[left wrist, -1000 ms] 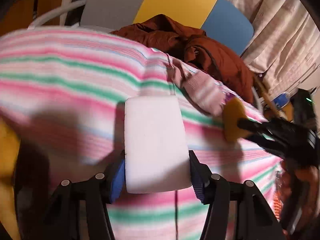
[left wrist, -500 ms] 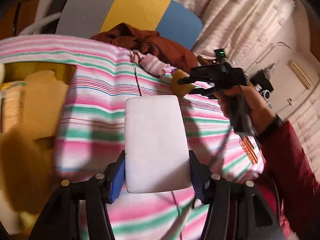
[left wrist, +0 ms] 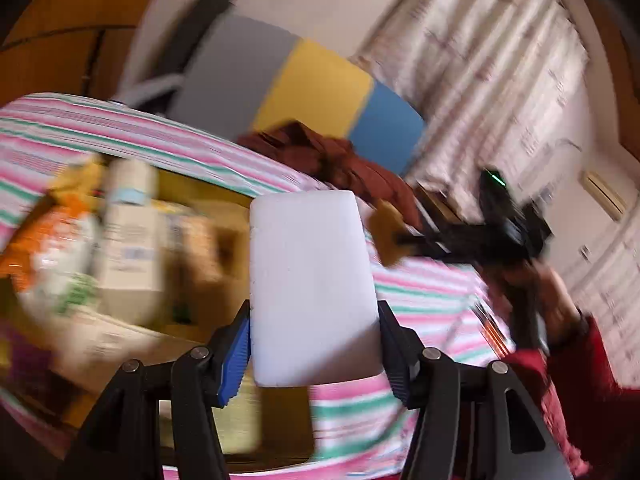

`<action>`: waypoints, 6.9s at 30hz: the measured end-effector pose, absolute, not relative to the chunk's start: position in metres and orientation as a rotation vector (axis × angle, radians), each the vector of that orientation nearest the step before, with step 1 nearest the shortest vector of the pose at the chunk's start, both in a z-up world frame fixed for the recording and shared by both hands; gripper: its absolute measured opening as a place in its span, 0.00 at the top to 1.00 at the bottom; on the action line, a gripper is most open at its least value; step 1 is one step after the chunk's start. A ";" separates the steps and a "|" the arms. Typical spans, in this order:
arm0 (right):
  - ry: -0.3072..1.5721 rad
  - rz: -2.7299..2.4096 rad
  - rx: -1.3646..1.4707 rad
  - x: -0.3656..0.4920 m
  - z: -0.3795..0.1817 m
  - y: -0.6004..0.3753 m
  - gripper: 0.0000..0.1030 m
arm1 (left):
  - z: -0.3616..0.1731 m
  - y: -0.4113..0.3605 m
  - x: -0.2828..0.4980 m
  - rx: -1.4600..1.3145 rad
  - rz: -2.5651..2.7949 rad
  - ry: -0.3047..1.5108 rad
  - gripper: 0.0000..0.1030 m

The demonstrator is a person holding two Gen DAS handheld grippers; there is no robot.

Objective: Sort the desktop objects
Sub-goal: 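Carry both sponges over the gold tray and open both grippers, then move both open grippers from the tray back to the cloth, then grasp the second purple snack packet with the right gripper, then grasp the pink sock with the left gripper while the right holds the packet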

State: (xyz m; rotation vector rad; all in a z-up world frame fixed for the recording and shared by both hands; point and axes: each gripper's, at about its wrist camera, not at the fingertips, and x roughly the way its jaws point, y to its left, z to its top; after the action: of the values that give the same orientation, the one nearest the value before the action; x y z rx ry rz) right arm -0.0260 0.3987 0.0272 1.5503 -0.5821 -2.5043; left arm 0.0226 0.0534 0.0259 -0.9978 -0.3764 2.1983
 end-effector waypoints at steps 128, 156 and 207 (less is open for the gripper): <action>-1.168 -2.971 1.663 -0.146 -0.040 0.629 0.27 | 0.031 0.198 -0.044 -1.239 2.157 -0.024 0.43; -0.567 -3.108 1.466 -0.100 -0.013 0.619 0.18 | 0.010 0.375 -0.147 -1.223 2.119 0.090 0.39; -0.526 -2.883 1.477 -0.124 -0.023 0.595 0.65 | -0.006 0.348 -0.135 -1.198 2.178 0.026 0.81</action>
State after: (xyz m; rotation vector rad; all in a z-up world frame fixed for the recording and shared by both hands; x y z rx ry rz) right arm -0.1244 0.5950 -0.0231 1.4771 -0.5262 -2.8834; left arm -0.1355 0.3484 -0.0061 -1.1978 0.0262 2.1783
